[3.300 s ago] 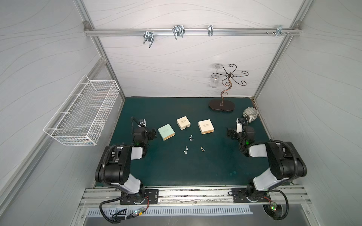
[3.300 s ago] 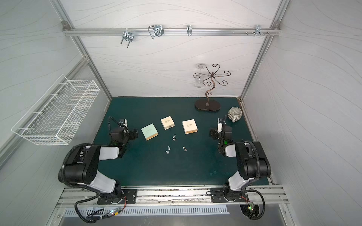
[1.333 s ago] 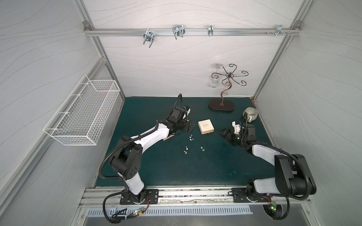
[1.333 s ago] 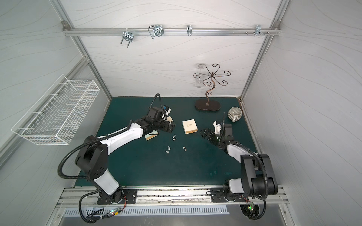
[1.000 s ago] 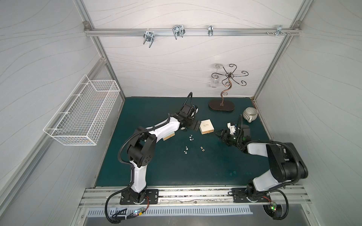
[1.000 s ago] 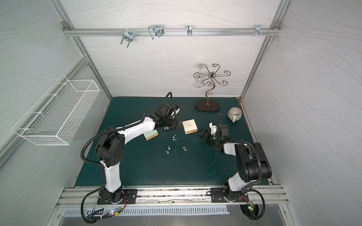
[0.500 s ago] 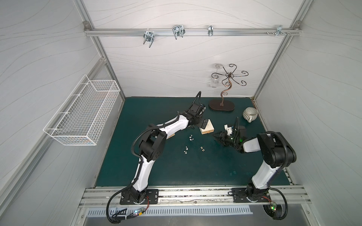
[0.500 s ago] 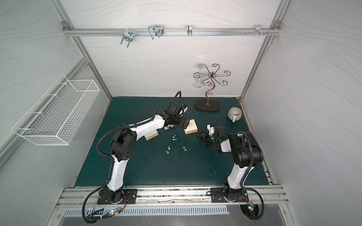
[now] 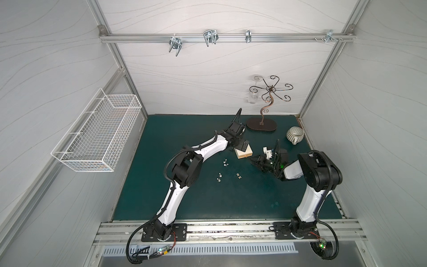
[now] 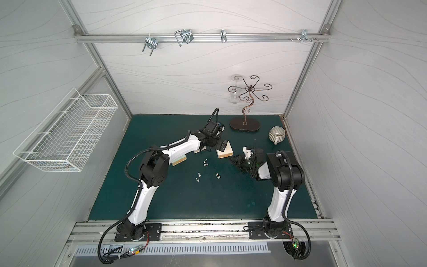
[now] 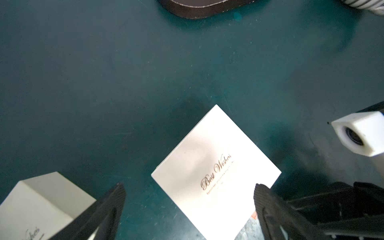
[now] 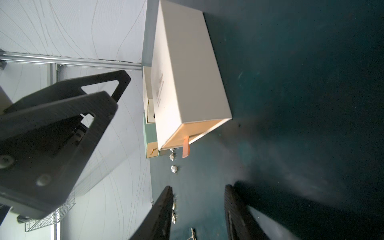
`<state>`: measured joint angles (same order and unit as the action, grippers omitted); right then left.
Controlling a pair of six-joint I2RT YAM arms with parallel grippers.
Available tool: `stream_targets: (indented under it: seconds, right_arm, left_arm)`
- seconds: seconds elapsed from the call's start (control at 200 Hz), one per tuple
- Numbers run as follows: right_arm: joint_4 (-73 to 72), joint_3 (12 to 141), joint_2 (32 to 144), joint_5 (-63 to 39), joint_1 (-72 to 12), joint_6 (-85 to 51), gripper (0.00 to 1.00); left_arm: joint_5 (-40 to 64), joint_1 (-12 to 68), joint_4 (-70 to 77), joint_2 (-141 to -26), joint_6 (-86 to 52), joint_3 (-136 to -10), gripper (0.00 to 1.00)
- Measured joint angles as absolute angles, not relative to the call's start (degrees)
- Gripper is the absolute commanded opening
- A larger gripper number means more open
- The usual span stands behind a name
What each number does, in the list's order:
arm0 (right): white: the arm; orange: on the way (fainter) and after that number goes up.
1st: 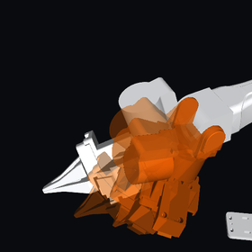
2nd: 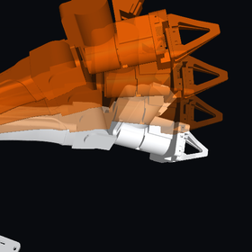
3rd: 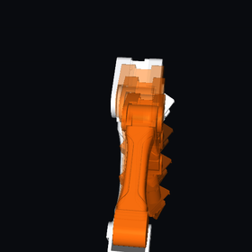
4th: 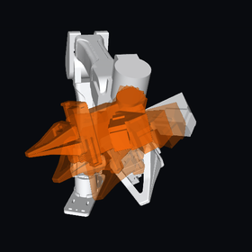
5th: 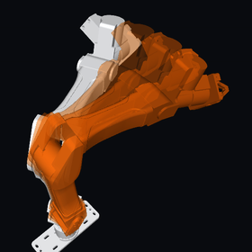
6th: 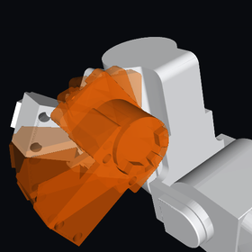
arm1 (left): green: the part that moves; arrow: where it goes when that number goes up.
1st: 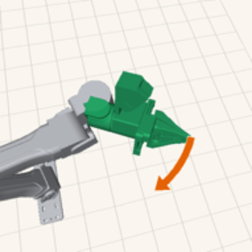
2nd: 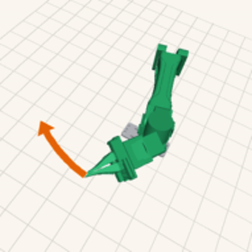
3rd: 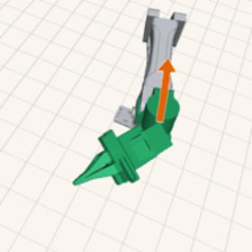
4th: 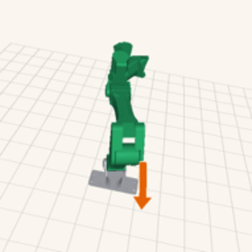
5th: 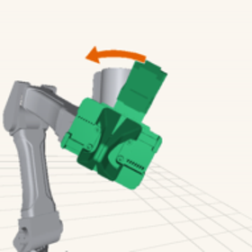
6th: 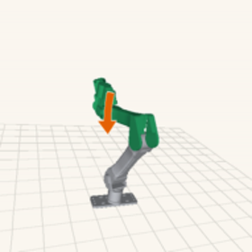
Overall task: Place the earrings into the drawer-style jewelry box
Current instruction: Open the drawer in the jewelry box.
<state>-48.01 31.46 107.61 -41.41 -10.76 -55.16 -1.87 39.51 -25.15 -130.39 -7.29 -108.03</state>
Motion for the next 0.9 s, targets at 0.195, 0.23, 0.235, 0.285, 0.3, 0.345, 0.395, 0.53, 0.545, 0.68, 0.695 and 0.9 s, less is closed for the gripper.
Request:
stream_targets:
  seconds: [0.195, 0.23, 0.235, 0.285, 0.3, 0.345, 0.395, 0.53, 0.545, 0.68, 0.695, 0.9]
  right_arm:
    - [-49.5, 32.8, 109.4, -41.3, -11.3, -56.7, 0.38]
    - [-49.7, 33.0, 109.7, -41.3, -11.4, -57.1, 0.38]
    - [-49.7, 33.0, 109.7, -41.2, -11.4, -57.1, 0.37]
    - [-50.0, 33.3, 110.1, -41.2, -11.6, -57.4, 0.37]
    - [-50.2, 33.3, 110.1, -41.2, -11.7, -57.4, 0.37]
    - [-50.5, 33.5, 110.4, -41.1, -11.8, -57.6, 0.36]
    - [-50.9, 33.5, 110.8, -41.1, -11.9, -57.8, 0.35]
    - [-52.1, 33.7, 111.7, -41.1, -12.0, -58.6, 0.33]
    - [-52.2, 33.7, 111.8, -41.1, -12.0, -58.7, 0.33]
    - [-53.6, 34.0, 112.5, -41.1, -12.0, -59.2, 0.31]
    - [-53.6, 34.0, 112.6, -41.1, -12.0, -59.2, 0.31]
    - [-55.1, 34.8, 113.6, -41.2, -12.1, -60.3, 0.29]
  left_arm:
    - [-2.7, 39.5, -27.2, -132.9, -7.6, -110.6, 0.99]
    - [-2.8, 39.5, -27.7, -133.4, -7.6, -111.3, 0.99]
    - [-2.9, 39.5, -27.7, -133.4, -7.6, -111.4, 0.99]
    - [-3.0, 39.5, -28.3, -134.0, -7.7, -112.4, 0.99]
    - [-3.0, 39.5, -28.5, -134.2, -7.7, -112.7, 0.99]
    - [-3.0, 39.5, -28.7, -134.5, -7.8, -113.0, 0.99]
    - [-3.0, 39.5, -29.1, -134.8, -7.9, -113.3, 0.99]
    - [-3.0, 39.5, -29.9, -135.5, -8.4, -113.4, 0.99]
    - [-3.0, 39.5, -30.0, -135.5, -8.4, -113.4, 0.99]
    - [-2.9, 39.5, -30.2, -135.6, -8.7, -113.4, 0.99]
    - [-2.9, 39.5, -30.2, -135.6, -8.7, -113.4, 0.99]
    - [-2.2, 39.2, -30.5, -136.1, -9.3, -114.0, 0.99]
